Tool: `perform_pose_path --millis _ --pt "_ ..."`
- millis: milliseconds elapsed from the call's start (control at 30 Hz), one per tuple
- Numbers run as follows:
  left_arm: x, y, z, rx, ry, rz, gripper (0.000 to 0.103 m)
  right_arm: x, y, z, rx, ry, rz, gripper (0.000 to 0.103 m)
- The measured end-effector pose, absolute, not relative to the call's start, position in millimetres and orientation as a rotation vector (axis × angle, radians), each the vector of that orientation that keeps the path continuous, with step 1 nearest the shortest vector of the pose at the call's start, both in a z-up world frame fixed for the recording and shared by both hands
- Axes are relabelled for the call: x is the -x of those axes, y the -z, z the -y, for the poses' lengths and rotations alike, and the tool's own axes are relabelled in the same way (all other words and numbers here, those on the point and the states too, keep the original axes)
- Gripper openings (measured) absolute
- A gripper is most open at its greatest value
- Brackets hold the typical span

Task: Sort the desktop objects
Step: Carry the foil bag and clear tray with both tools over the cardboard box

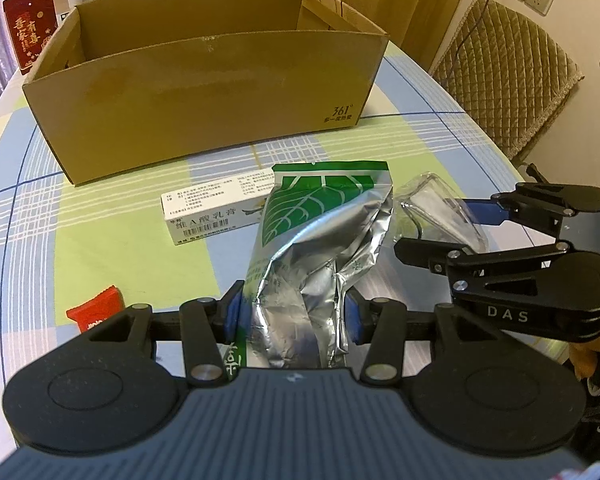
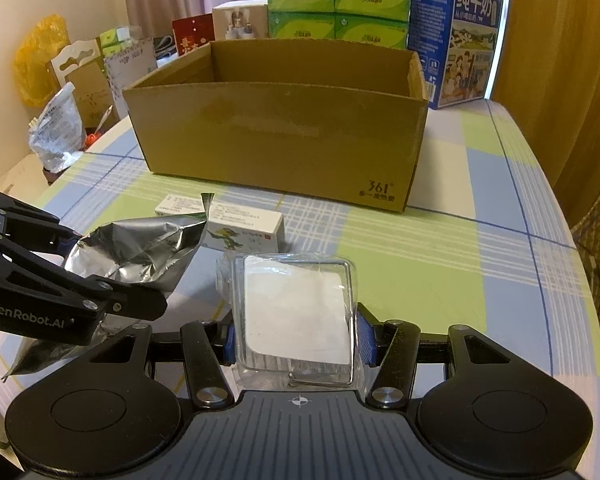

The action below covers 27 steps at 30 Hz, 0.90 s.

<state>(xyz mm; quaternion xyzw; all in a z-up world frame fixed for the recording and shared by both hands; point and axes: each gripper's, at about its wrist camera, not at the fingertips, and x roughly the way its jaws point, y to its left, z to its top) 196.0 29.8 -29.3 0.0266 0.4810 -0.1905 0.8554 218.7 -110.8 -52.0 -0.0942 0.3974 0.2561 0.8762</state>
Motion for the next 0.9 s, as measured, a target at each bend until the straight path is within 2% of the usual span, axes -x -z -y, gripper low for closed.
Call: perform_pose_path --millis 467,900 --pt "-197.6 -2.9 -55.7 -0.021 0.329 -0.957 0.043 -215.0 29.6 92.1 0.198 -0.542 -0.785 0.051" --pt "-200.9 -54.1 -82.8 -0.042 0.275 -0.926 0.042 -222.3 -44.5 68.8 0.164 -0.57 -0.692 0.051"
